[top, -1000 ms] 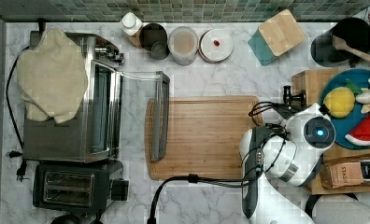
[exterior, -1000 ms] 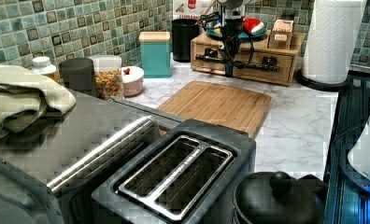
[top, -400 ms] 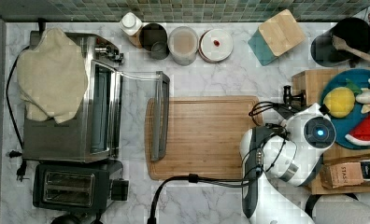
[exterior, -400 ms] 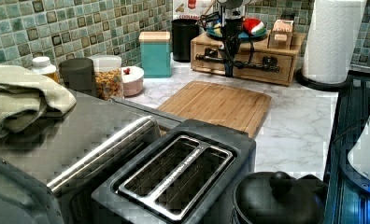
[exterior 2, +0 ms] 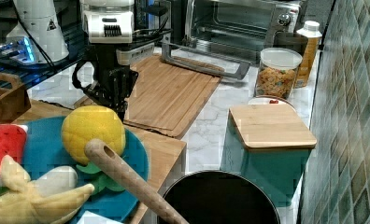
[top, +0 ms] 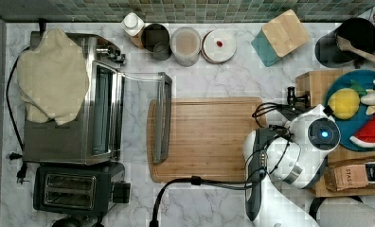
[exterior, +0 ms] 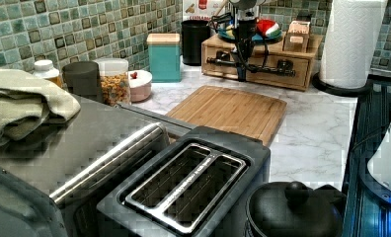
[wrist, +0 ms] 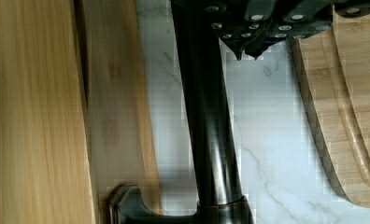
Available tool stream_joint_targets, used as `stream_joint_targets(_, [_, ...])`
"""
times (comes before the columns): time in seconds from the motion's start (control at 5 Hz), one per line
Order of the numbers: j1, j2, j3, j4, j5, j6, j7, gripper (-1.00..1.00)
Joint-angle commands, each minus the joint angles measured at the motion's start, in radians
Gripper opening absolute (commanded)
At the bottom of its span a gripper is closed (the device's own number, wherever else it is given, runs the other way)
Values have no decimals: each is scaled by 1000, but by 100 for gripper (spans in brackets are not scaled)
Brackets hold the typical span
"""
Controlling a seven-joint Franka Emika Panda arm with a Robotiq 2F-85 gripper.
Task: Close the drawer.
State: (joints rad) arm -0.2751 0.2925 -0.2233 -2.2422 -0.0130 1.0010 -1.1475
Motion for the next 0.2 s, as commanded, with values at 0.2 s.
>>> stream_joint_targets(0.2, [-121, 24, -92, 158, 3, 37, -77, -100])
